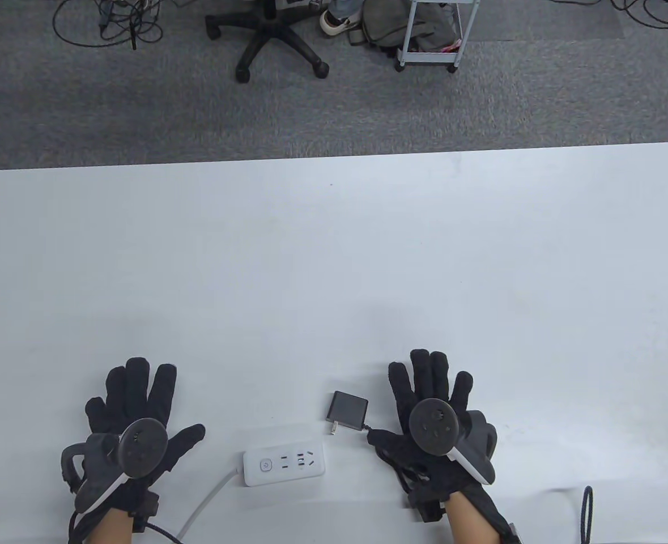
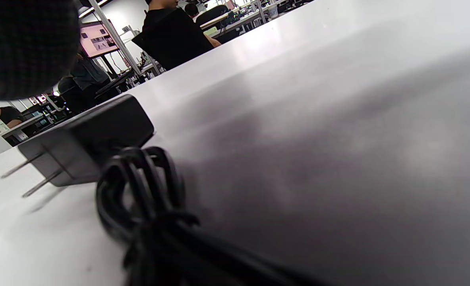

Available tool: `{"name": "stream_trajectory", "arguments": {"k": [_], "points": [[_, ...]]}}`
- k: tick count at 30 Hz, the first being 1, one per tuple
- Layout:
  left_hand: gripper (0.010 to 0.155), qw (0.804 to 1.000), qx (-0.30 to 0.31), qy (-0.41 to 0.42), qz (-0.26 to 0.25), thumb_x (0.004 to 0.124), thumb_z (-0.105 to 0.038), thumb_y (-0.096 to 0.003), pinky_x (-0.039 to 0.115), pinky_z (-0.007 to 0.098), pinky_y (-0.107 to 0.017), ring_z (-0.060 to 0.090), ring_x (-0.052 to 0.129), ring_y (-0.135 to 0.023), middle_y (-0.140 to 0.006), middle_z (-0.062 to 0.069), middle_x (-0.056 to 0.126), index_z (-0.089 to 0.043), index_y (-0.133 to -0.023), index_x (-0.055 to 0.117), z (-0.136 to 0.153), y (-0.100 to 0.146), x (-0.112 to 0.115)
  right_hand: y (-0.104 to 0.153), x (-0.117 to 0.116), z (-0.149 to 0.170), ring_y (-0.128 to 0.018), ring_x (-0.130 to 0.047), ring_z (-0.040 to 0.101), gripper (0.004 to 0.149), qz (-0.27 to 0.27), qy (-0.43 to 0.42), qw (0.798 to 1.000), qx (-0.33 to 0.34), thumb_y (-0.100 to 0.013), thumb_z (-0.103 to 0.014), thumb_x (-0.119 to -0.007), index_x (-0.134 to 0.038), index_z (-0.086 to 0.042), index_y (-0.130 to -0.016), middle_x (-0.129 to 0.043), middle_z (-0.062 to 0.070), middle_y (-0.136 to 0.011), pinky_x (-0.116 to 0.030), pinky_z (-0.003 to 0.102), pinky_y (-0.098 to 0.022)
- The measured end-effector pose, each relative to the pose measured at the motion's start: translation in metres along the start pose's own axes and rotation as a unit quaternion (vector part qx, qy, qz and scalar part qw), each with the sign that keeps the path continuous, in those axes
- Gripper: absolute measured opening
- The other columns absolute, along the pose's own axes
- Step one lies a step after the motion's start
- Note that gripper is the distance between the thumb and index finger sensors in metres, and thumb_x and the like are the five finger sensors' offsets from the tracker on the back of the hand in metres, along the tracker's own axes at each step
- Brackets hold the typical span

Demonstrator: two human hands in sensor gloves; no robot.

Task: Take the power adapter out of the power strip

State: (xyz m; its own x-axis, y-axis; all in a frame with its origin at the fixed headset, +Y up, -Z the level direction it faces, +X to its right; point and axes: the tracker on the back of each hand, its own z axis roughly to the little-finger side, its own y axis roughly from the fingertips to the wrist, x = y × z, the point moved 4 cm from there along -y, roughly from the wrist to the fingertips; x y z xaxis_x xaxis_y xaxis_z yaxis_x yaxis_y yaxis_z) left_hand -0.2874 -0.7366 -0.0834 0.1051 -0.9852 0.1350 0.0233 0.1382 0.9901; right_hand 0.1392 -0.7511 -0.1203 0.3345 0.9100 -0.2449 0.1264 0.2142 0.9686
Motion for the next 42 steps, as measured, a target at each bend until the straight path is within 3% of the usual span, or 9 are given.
{"name": "stream_trajectory", "arguments": {"k": [42], "points": [[0.098,1.000,0.013,0.007,0.022,0.066,-0.078,-0.0365,0.030,0.075,-0.075,0.045,0.017,-0.116,-0.125,0.007,0.008,-0.037,-0.114,0.020,-0.0048,-0.0039,0.0041,-0.0009,-0.0008,0.0023,-0.101,0.015,0.015,0.101,-0.004,-0.010,1.000,-0.006,-0.027,-0.069,-0.078,0.005,-0.054,-0.084,0.015,-0.011,-0.105,0.009,0.053,-0.070]]}}
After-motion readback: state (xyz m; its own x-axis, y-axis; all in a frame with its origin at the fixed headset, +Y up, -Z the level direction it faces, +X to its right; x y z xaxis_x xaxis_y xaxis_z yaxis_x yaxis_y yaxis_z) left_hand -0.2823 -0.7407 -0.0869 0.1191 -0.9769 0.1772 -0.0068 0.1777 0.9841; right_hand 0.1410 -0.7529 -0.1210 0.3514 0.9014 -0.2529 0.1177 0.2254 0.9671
